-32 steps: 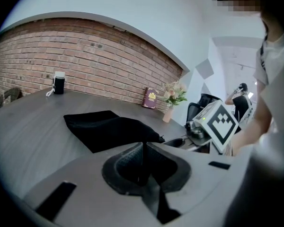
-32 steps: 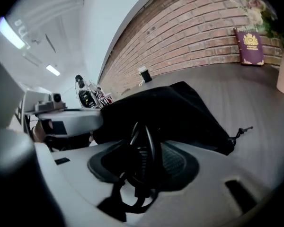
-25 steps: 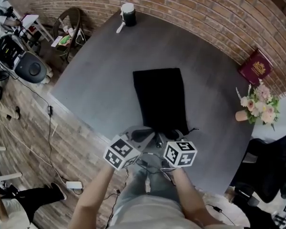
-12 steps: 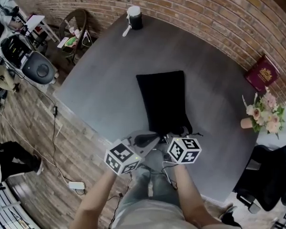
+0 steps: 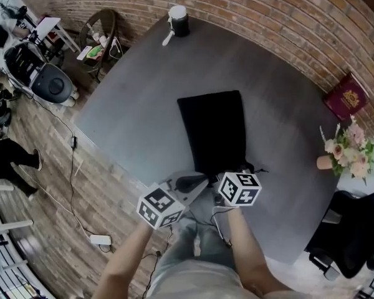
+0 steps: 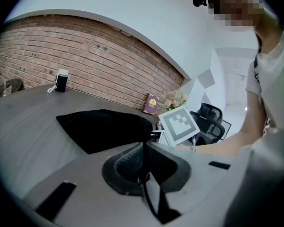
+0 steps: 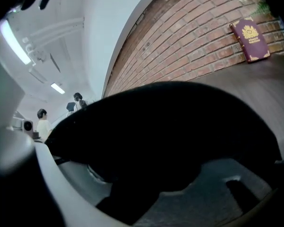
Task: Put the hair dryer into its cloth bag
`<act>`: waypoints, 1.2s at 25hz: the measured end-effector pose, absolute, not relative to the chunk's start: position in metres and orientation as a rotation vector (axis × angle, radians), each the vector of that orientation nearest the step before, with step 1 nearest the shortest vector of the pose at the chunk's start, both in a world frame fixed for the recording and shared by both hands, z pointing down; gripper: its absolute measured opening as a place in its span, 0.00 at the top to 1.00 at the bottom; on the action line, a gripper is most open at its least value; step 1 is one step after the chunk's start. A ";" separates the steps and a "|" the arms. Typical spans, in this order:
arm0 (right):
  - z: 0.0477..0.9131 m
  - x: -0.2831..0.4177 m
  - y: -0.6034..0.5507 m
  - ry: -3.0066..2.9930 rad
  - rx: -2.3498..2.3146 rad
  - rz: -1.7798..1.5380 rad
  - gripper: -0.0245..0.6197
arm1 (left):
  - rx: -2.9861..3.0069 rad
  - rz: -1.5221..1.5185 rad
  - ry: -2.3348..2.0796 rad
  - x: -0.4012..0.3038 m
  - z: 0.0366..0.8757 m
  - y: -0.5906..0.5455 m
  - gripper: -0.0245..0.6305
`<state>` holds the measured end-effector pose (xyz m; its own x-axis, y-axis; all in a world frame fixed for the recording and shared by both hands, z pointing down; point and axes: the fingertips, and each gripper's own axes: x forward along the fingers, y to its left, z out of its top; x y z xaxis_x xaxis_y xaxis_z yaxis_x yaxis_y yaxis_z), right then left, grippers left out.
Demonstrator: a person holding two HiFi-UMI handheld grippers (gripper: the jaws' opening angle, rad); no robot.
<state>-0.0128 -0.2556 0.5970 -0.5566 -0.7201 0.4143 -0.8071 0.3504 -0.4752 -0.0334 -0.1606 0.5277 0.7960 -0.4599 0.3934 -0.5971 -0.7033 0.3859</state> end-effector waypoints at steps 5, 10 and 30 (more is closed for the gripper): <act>0.603 -0.014 -0.252 -2.396 1.369 0.860 0.63 | 2.451 0.361 -0.813 -0.037 0.533 -0.160 0.93; 0.601 -0.010 -0.247 -2.376 1.380 0.824 0.60 | 2.447 0.367 -0.825 -0.038 0.534 -0.161 0.93; 0.591 0.005 -0.169 -2.354 1.318 0.783 0.56 | 2.434 0.492 -0.825 -0.035 0.552 -0.150 0.93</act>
<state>0.0051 -0.1694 0.5913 -0.5170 -0.6739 0.5278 -0.8558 0.4207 -0.3012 -0.0350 -0.1500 0.5523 0.7487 -0.4529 0.4841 -0.6413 -0.6797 0.3559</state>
